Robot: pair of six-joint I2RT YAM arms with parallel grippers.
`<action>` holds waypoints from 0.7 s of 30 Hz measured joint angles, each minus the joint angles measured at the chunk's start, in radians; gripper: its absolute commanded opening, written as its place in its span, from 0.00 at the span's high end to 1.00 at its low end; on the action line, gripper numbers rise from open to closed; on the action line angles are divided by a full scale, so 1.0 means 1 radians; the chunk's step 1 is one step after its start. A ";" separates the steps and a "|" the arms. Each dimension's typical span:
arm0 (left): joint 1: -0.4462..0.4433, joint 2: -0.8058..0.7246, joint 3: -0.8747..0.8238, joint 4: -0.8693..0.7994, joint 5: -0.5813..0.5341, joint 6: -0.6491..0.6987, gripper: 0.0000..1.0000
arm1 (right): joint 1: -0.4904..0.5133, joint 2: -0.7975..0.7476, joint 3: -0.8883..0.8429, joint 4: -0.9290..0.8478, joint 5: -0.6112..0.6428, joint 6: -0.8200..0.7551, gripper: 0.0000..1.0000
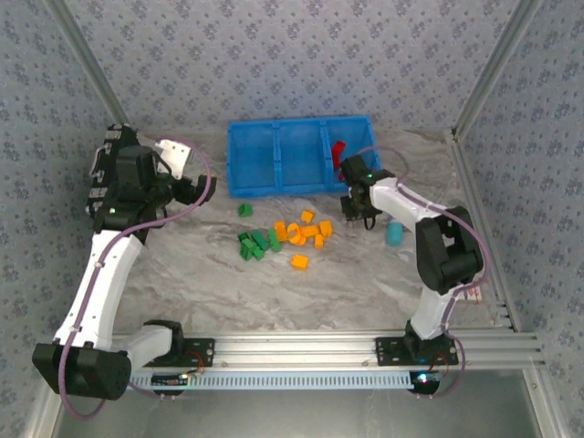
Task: Sort the legos into containers by color
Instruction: Pick up the lego from the center of the table, then place the lego in the container.
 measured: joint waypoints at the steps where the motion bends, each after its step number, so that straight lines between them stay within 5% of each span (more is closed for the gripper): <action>1: 0.000 0.000 0.000 0.000 0.000 0.000 0.00 | -0.012 -0.007 0.021 -0.001 0.000 -0.003 0.69; 7: 0.000 0.007 0.000 0.000 -0.014 0.001 0.00 | -0.094 0.045 0.222 0.016 -0.003 -0.031 0.69; 21: 0.014 0.071 -0.001 -0.003 -0.029 0.020 0.00 | -0.126 0.525 0.798 0.005 -0.041 -0.076 0.60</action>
